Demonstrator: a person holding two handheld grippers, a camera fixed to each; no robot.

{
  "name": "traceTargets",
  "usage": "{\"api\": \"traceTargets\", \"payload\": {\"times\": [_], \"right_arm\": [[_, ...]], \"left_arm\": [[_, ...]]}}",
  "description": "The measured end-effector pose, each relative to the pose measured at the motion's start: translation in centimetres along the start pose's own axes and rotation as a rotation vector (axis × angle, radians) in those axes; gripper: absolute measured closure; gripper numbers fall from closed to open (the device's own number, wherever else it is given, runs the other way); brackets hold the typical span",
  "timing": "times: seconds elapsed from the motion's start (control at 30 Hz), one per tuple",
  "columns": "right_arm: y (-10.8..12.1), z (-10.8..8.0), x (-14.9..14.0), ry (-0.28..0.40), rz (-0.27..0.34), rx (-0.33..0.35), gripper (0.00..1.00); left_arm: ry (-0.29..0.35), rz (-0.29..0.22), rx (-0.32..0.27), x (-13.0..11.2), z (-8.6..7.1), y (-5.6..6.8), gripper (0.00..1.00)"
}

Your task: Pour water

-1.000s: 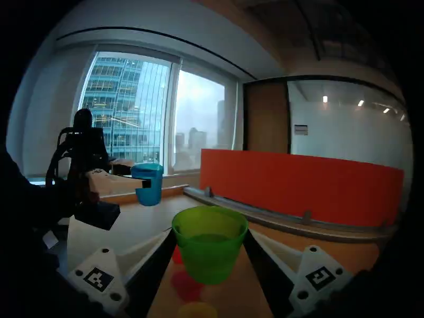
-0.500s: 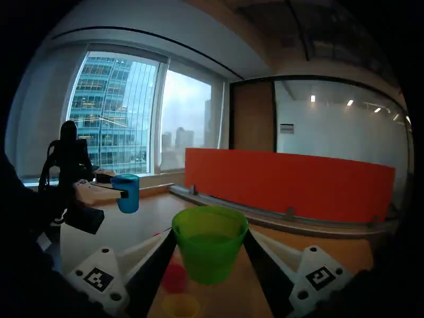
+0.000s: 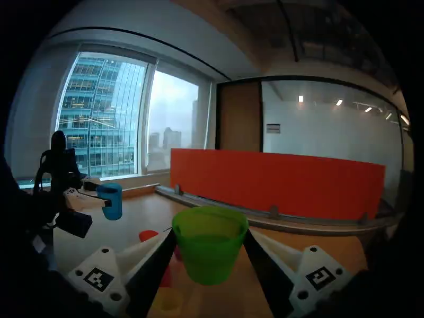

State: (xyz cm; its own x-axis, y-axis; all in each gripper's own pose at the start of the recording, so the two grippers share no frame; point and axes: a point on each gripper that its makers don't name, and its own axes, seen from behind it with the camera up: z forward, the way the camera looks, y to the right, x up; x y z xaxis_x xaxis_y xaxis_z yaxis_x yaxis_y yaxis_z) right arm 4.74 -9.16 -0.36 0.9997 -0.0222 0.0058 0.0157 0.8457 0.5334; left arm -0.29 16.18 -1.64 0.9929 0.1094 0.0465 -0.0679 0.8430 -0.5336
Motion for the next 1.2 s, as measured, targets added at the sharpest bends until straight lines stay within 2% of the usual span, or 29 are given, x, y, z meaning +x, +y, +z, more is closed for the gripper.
{"api": "traceTargets", "payload": {"times": [0.27,0.47,0.97,1.2], "right_arm": [[0.4,0.3,-0.7,-0.021,0.007,-0.002,0.1],[0.7,0.4,-1.6,-0.05,0.011,-0.002,0.1],[0.9,0.7,-4.7,-0.162,0.014,0.024,0.1],[0.7,0.8,-6.5,-0.222,-0.001,0.037,0.1]], "left_arm": [[-0.057,0.022,-0.002,-1.7,0.4,-0.2,0.14],[-0.1,0.031,-0.021,-2.7,0.6,0.2,0.14],[-0.263,0.118,-0.073,-6.2,1.6,1.1,0.14],[-0.334,0.135,-0.098,-7.5,1.7,1.4,0.13]]}}
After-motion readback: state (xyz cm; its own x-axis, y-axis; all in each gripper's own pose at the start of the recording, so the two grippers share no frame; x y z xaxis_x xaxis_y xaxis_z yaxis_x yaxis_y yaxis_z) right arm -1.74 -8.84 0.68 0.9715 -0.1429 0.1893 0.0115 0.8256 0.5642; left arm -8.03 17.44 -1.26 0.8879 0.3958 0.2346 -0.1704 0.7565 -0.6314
